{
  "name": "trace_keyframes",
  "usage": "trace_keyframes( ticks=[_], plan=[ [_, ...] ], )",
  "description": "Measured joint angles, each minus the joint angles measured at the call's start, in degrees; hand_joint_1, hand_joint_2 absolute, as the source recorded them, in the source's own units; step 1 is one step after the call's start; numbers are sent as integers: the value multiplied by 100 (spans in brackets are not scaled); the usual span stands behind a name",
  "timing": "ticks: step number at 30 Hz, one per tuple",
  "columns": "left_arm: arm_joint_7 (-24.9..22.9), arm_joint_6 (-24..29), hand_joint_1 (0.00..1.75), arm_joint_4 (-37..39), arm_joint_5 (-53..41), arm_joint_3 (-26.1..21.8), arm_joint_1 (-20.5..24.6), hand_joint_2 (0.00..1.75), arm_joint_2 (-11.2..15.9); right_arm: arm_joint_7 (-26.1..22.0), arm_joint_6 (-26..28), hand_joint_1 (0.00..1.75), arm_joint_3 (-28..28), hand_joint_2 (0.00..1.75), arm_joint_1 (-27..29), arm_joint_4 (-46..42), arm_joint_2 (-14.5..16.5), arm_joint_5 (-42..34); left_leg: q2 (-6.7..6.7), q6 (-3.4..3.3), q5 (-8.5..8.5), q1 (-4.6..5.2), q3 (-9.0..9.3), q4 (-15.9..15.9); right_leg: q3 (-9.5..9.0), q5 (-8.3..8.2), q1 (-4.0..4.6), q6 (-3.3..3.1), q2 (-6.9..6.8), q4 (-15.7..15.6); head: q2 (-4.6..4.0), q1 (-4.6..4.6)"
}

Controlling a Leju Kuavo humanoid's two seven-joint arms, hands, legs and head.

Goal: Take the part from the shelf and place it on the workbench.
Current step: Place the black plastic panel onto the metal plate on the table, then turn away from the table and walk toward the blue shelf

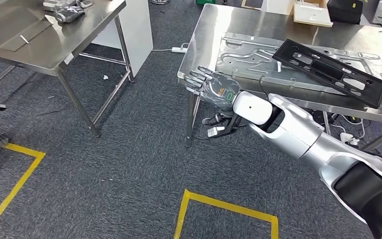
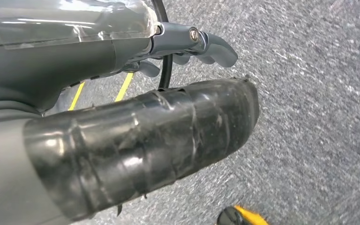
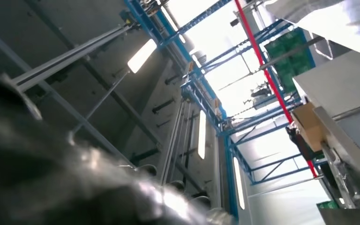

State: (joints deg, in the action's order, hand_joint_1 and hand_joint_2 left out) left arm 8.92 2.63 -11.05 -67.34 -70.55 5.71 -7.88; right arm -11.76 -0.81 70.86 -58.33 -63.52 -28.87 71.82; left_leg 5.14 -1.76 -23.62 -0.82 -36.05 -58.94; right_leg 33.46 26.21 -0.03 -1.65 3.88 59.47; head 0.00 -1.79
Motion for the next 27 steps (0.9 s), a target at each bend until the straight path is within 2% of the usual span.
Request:
trace_keyframes(
  ticks=[2,3,5,7,8,9,10,11,12,14,15,16,18,20,22,23,24,25,26,27],
  plan=[
    [19,-10,0,-1,0,0,1,0,-4,-9,-2,0,-1,0,-26,-6,-11,0,100,73,40,-35,-30,32,-18,-23,36,-29,-58,-79,0,-6],
    [26,-13,0,-1,0,0,-4,0,-6,-10,-1,0,-1,0,-36,-14,-8,0,92,100,39,-34,-33,33,-51,-49,19,-25,-122,-142,0,-4],
    [35,-14,0,-1,0,0,-2,0,-12,-11,0,0,-2,0,-51,-32,6,0,-118,147,-110,-3,-122,-158,-135,-115,-23,-25,-251,-296,0,-3],
    [37,-14,0,-1,-1,0,15,0,-10,-11,0,0,-2,0,-55,-39,13,0,-386,198,-468,-3,-416,-783,-167,-139,-36,-27,-386,-355,0,-1],
    [37,-14,0,-2,-2,0,22,0,-5,-12,0,0,-2,0,-51,-39,14,0,-438,231,-630,-18,-590,-1149,-159,-136,-35,-27,-456,-347,0,0],
    [37,-14,0,-2,-2,0,23,0,1,-12,-1,0,-1,0,-44,-39,15,0,-461,262,-712,-34,-712,-1410,-148,-129,-37,-21,-522,-334,0,1],
    [37,-13,0,-3,-1,-1,18,0,8,-13,-1,0,-1,0,-37,-39,17,0,-476,290,-690,-49,-733,-1476,-137,-119,-42,-7,-581,-315,0,1],
    [37,-13,0,-3,-1,-1,12,0,12,-13,-2,0,0,0,-34,-39,19,0,-499,312,-563,-64,-627,-1304,-128,-101,-52,16,-633,-286,0,1],
    [37,-13,0,-3,0,-1,8,0,17,-13,-2,0,-1,0,-34,-39,21,0,-550,326,-378,-75,-418,-945,-123,-73,-63,47,-683,-245,0,1],
    [37,-14,0,-2,0,-1,16,0,22,-12,-2,0,-2,0,-40,-38,24,0,-698,296,-159,-58,-27,-251,-103,-1,-56,127,-771,-141,0,2],
    [38,-19,0,-2,1,-1,22,0,23,-12,-2,0,-2,0,-44,-40,25,0,-734,257,-127,-46,64,-79,-94,25,-41,161,-807,-100,0,1],
    [40,-22,0,-2,5,0,25,0,23,-11,-2,0,-2,0,-47,-43,30,0,-730,209,-144,-29,77,-37,-87,38,-26,187,-840,-78,0,0],
    [50,-29,0,-3,14,0,20,0,22,-11,-3,0,-2,0,-50,-46,41,0,-631,130,-116,-27,63,-33,-95,51,-28,229,-888,-73,0,-2],
    [59,-30,0,-3,17,0,22,0,21,-9,-4,0,-2,0,-50,-46,45,0,-558,62,-86,-40,63,-6,-49,190,-65,279,-742,66,0,-3],
    [64,-30,0,-3,17,0,32,0,21,-6,-7,0,-1,0,-45,-43,43,0,-489,9,-64,-47,54,10,208,546,-88,310,-506,644,0,-4],
    [67,-30,0,-3,17,0,36,0,22,-4,-11,0,-1,0,-34,-41,42,0,-447,-7,-60,-41,46,10,402,733,-89,313,-448,1050,0,-3],
    [69,-29,0,-3,18,-1,36,0,22,-4,-15,0,0,0,-16,-39,41,0,-400,-14,-56,-34,39,9,577,854,-87,312,-425,1398,0,-3],
    [70,-29,0,-3,19,-1,33,0,23,-4,-20,0,1,0,3,-38,41,0,-349,-18,-53,-28,37,8,678,864,-87,304,-418,1578,0,-3],
    [72,-29,0,-3,19,-2,30,0,24,-4,-22,0,2,0,18,-37,41,0,-295,-20,-51,-23,37,7,676,761,-86,288,-411,1541,0,-3],
    [72,-29,0,-3,20,-3,27,0,25,-3,-22,0,2,0,25,-37,41,-1,-241,-19,-50,-20,43,4,562,563,-85,264,-391,1278,0,-3]
  ],
)
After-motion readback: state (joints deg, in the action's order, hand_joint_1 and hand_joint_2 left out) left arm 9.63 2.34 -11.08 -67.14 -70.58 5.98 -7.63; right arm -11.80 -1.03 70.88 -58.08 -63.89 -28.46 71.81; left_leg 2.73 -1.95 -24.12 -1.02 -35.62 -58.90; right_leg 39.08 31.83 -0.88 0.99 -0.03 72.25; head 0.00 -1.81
